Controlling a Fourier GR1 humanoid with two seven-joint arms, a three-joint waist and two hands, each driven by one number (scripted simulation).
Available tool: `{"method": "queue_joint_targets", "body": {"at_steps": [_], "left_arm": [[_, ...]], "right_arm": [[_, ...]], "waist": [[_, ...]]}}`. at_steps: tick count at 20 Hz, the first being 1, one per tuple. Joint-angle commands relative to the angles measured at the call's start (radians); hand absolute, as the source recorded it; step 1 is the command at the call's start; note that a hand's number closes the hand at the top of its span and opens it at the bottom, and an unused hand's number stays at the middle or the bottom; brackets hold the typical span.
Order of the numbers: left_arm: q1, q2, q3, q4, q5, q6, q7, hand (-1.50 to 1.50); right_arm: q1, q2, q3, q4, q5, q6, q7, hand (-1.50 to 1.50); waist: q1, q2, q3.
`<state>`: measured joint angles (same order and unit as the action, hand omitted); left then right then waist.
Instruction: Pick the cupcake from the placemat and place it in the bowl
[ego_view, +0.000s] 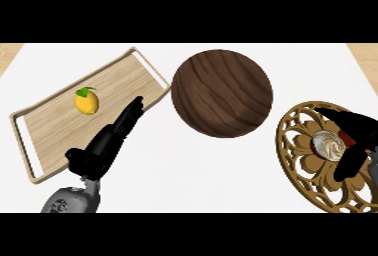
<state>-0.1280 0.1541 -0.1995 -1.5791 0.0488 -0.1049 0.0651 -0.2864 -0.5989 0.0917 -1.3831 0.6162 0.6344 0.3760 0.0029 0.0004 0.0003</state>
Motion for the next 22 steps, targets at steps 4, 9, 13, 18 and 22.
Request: {"method": "queue_joint_targets", "body": {"at_steps": [4, 9, 13, 18, 22], "left_arm": [[-0.022, -0.023, 0.023, -0.001, -0.010, -0.014, 0.025, 0.00], [0.008, -0.041, 0.007, 0.018, -0.050, -0.027, -0.025, 0.00], [0.011, -0.038, 0.040, -0.023, -0.033, -0.049, 0.026, 0.00], [-0.018, -0.050, 0.008, 0.015, -0.042, -0.051, 0.010, 0.00], [-0.047, -0.054, -0.020, 0.017, -0.047, -0.076, 0.005, 0.00]], "right_arm": [[-0.021, 0.045, 0.017, 0.067, 0.073, -0.056, -0.150, 1.50], [-0.007, 0.073, -0.007, 0.112, 0.151, -0.184, -0.231, 1.50], [-0.081, 0.094, -0.048, 0.160, 0.178, -0.170, -0.230, 1.50], [-0.217, 0.475, 0.181, 0.038, 0.269, -0.179, 0.155, 1.50], [-0.331, 0.590, 0.300, 0.126, 0.273, -0.275, 0.355, 1.50]], "waist": [[0.000, 0.000, 0.000], [-0.001, 0.000, 0.000], [0.002, 0.000, 0.000], [0.053, 0.000, -0.004], [0.119, 0.013, -0.002]]}}
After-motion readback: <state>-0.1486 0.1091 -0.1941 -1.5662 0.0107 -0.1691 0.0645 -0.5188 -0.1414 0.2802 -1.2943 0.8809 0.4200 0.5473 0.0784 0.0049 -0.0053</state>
